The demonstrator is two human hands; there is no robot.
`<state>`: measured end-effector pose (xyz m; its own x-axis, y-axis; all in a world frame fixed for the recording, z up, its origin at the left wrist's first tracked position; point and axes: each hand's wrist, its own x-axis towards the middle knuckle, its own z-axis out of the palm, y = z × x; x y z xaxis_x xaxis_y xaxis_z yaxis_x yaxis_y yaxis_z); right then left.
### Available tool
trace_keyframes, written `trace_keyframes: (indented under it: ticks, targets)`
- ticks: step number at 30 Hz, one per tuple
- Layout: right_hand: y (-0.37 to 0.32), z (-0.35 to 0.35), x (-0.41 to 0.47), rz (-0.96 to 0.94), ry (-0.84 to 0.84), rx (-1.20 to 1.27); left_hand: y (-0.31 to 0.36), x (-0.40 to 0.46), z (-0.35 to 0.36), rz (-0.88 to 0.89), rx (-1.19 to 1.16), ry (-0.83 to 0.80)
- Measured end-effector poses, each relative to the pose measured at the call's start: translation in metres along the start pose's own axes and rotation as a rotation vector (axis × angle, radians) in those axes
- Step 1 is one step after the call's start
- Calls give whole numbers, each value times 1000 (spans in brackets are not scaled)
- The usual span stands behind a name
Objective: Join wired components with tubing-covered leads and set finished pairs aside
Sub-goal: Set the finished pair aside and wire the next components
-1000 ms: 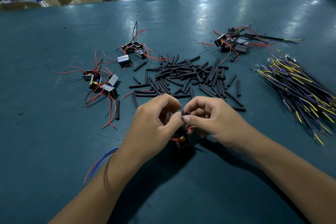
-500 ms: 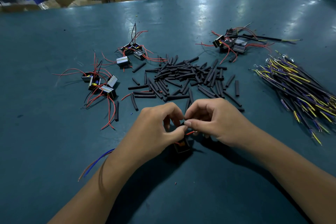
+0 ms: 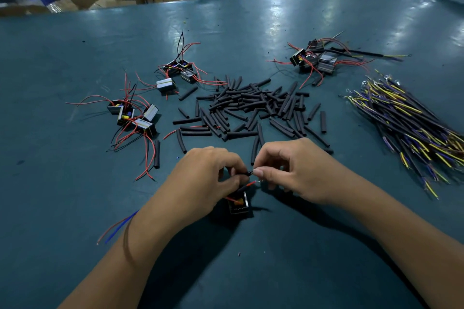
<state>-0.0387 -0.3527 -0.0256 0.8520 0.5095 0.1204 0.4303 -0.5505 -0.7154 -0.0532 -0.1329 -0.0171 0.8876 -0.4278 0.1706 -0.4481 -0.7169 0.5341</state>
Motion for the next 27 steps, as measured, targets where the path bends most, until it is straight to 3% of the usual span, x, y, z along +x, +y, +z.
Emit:
trace_keyframes:
  ticks: [12,14,16,19,22,27]
  targets:
    - [7,-16,5,43,-64,136,1,2,6,62,7,101]
    - [8,-27,6,67,33,93,2,2,10,59,29,133]
    - [19,-47,6,104,290,-135,0,3,12,56,62,161]
    - [44,-86,-3,458,549,-622,-4,4,12,54,115,204]
    - [65,-108,-19,895,464,-800,-6,6,10,53,169,260]
    - [74,-110,-23,1018,414,-770,-6,6,8,76,168,263]
